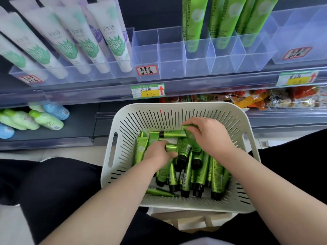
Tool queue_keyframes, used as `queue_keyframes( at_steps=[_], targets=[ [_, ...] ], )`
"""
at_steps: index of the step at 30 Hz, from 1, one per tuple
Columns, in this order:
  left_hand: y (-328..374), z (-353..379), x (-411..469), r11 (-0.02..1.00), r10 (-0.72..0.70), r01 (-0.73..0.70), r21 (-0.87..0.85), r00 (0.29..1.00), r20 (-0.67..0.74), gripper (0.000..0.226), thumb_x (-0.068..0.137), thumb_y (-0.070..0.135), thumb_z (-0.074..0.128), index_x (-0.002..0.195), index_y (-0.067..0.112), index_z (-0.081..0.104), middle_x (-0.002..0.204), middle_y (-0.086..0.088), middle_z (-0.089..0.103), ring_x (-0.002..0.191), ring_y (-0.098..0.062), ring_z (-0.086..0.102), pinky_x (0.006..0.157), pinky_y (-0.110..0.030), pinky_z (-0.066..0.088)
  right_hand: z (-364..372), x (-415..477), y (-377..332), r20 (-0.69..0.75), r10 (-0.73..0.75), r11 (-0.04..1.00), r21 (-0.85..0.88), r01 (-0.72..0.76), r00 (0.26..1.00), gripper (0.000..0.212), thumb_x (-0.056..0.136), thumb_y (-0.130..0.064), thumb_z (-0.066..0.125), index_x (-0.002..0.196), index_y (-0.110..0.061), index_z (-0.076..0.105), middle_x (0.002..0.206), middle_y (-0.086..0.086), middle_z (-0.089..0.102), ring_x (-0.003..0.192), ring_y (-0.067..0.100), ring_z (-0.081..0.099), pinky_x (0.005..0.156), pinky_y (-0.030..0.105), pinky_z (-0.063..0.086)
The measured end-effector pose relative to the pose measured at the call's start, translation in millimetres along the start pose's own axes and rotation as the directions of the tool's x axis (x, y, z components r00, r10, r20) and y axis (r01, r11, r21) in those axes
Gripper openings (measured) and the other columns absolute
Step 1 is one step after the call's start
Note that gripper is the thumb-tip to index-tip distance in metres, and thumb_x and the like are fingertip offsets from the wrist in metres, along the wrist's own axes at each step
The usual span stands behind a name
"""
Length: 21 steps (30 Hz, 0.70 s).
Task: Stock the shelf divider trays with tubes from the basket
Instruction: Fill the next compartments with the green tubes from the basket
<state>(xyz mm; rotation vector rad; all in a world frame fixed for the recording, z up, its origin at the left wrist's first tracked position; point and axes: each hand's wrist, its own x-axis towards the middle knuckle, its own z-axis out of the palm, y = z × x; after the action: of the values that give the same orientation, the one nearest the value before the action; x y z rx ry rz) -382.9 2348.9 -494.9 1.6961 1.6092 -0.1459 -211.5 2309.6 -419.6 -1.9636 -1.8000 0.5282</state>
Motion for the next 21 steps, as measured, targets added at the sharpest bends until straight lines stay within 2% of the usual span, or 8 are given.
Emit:
queue_keyframes(
  at_steps=[2,3,4,6,9,12,17,21],
  targets=[
    [9.8,-13.3,-7.5,0.995,0.092,-0.095,-0.03,0.992,-0.088,0.058,0.086,0.047,0.066,0.136,0.023,0.052,0.13,-0.002,0.06,0.104,-0.019,0.064,0.079,-0.027,0.051,-6.1,-2.8,-3.8,-0.006,0.006,1.0,-0.004,-0.006,1.0,0.021,0.095,-0.025,0.053,0.11,-0.027,0.067,0.107,-0.008,0.069,0.098,0.015,0.064,0.083,0.036,0.053],
    [15.2,-21.7,-12.3,0.987,0.153,-0.157,-0.02,0.98,-0.123,0.047,0.088,0.045,0.064,0.129,0.023,0.058,0.112,0.004,0.067,0.085,-0.011,0.066,0.065,-0.019,0.048,-10.1,-4.0,-6.3,-0.017,0.003,1.0,-0.001,-0.003,1.0,0.021,0.095,-0.024,0.053,0.109,-0.027,0.068,0.106,-0.008,0.069,0.097,0.015,0.064,0.082,0.037,0.053],
    [20.9,-31.2,-18.3,0.975,0.222,-0.223,0.011,0.961,-0.165,0.038,0.089,0.043,0.063,0.122,0.023,0.062,0.091,0.012,0.066,0.066,-0.002,0.061,0.052,-0.012,0.04,-15.0,-4.4,-9.3,-0.037,0.0,1.0,0.006,0.001,0.999,0.02,0.094,-0.024,0.054,0.107,-0.027,0.068,0.104,-0.007,0.069,0.096,0.017,0.063,0.081,0.037,0.053],
    [33.9,-53.6,-32.5,0.937,0.346,-0.344,0.055,0.902,-0.258,0.023,0.089,0.038,0.064,0.108,0.025,0.066,0.076,0.016,0.061,0.054,0.006,0.051,0.047,-0.011,0.031,-28.7,-4.4,-15.9,-0.094,-0.01,1.0,0.013,0.011,0.996,0.019,0.093,-0.023,0.055,0.105,-0.027,0.069,0.102,-0.006,0.069,0.093,0.018,0.063,0.077,0.036,0.052],
    [56.9,-93.4,-51.5,0.866,0.477,-0.495,0.067,0.779,-0.406,0.02,0.085,0.033,0.069,0.105,0.029,0.07,0.088,0.015,0.069,0.071,-0.002,0.059,0.065,-0.019,0.04,-58.4,-2.0,-26.9,-0.213,-0.071,0.997,-0.042,0.063,0.974,0.018,0.092,-0.021,0.057,0.104,-0.025,0.07,0.101,-0.006,0.07,0.095,0.02,0.061,0.077,0.034,0.049],
    [81.7,-136.9,-64.3,0.816,0.536,-0.569,0.098,0.683,-0.496,0.021,0.089,0.024,0.065,0.11,0.022,0.071,0.102,0.004,0.072,0.091,-0.013,0.063,0.078,-0.021,0.041,-94.7,3.6,-39.4,-0.34,-0.117,0.993,-0.054,0.105,0.933,0.016,0.092,-0.023,0.059,0.102,-0.025,0.07,0.097,-0.007,0.071,0.094,0.022,0.059,0.074,0.034,0.048],
    [125.1,-205.4,-83.0,0.759,0.512,-0.65,0.043,0.554,-0.656,0.022,0.09,0.017,0.062,0.11,0.019,0.071,0.092,0.008,0.066,0.079,-0.019,0.066,0.081,-0.04,0.054,-145.0,22.0,-60.0,-0.442,-0.175,0.985,-0.083,0.154,0.88,0.018,0.093,-0.023,0.056,0.105,-0.024,0.069,0.102,-0.005,0.07,0.1,0.022,0.057,0.075,0.034,0.047],
    [156.6,-245.3,-79.1,0.728,0.439,-0.685,0.03,0.432,-0.788,0.023,0.087,0.016,0.059,0.105,0.021,0.072,0.097,0.004,0.069,0.088,-0.024,0.067,0.082,-0.043,0.055,-169.0,39.9,-71.9,-0.51,-0.19,0.98,-0.052,0.191,0.839,0.019,0.093,-0.023,0.055,0.107,-0.024,0.069,0.104,-0.006,0.069,0.101,0.02,0.057,0.074,0.029,0.042]
  ],
)
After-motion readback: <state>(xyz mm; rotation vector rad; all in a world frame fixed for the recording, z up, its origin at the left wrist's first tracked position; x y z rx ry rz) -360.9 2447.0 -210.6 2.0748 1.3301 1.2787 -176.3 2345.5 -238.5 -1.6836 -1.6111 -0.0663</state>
